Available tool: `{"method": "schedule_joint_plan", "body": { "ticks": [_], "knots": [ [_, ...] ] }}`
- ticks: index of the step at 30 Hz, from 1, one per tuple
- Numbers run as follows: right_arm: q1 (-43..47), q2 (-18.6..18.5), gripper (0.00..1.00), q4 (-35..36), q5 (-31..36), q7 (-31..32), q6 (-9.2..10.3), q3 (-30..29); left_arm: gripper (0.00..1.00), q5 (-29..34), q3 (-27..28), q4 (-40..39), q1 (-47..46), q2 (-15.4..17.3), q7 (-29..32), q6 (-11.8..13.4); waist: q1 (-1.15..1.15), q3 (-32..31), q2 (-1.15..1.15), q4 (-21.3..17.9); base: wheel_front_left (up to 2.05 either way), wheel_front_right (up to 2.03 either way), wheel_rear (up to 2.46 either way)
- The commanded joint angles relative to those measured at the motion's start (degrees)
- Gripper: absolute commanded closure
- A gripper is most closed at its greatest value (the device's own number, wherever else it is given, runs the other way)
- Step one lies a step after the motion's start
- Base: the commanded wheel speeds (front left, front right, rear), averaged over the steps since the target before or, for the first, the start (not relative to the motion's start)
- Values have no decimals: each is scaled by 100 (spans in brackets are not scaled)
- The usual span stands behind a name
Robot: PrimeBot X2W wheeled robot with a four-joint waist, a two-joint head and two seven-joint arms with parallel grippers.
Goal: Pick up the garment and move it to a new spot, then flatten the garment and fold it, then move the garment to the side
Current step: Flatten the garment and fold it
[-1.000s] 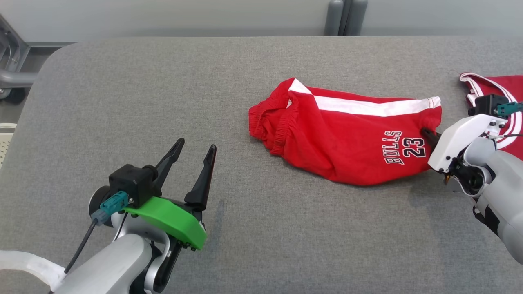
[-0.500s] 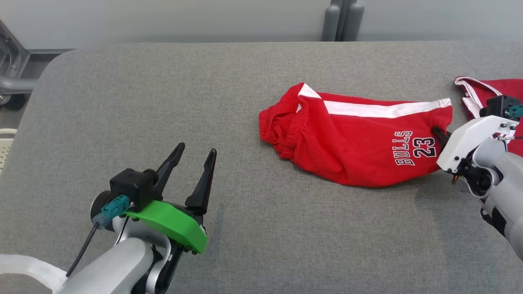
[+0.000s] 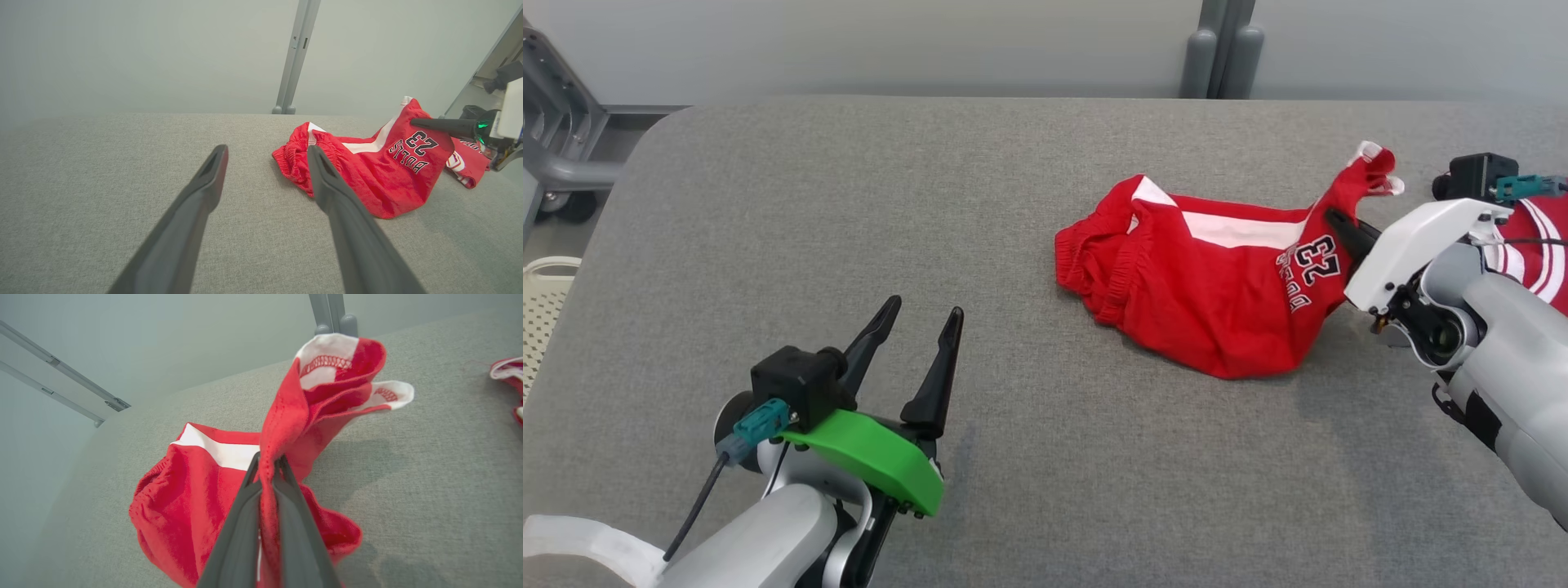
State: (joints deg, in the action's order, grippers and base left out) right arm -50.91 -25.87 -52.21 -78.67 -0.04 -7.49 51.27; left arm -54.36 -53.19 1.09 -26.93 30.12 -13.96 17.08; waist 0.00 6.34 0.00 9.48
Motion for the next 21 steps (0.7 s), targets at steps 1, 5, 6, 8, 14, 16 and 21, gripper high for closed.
{"method": "schedule_joint_plan", "body": {
  "ticks": [1, 5, 6, 8, 14, 16, 21],
  "knots": [
    [-105, 21, 100, 143, -43, -33, 0, 20, 0, -47, 21, 24, 89, -12, -23, -3, 0, 13, 0, 94, 0, 0, 0],
    [-98, 157, 100, 342, -167, -51, 0, -37, 0, -67, 12, 69, 113, -50, -28, -30, 0, 3, 0, 252, 0, 0, 0],
    [-96, 194, 100, 358, -224, -43, 0, -63, 0, -68, 13, 79, 115, -62, -31, -40, 0, 1, 0, 297, 0, 0, 0],
    [-95, 286, 100, 389, -329, -18, 0, -105, 0, -60, 8, 91, 108, -86, -35, -56, 0, 9, 0, 402, 0, 0, 0],
    [-76, 453, 100, 367, -510, 14, 0, -172, 0, -55, 5, 148, 103, -135, -40, -78, 0, 49, 0, 677, 0, 0, 0],
    [-57, 515, 100, 326, -622, 40, 0, -232, 0, -64, 8, 176, 103, -144, -44, -100, 0, 74, 0, 772, 0, 0, 0],
    [-69, 649, 100, 99, -803, 122, 0, -323, 0, -64, 20, 217, 73, -173, -60, -144, 0, 154, 0, 974, 0, 0, 0]
  ]
}}
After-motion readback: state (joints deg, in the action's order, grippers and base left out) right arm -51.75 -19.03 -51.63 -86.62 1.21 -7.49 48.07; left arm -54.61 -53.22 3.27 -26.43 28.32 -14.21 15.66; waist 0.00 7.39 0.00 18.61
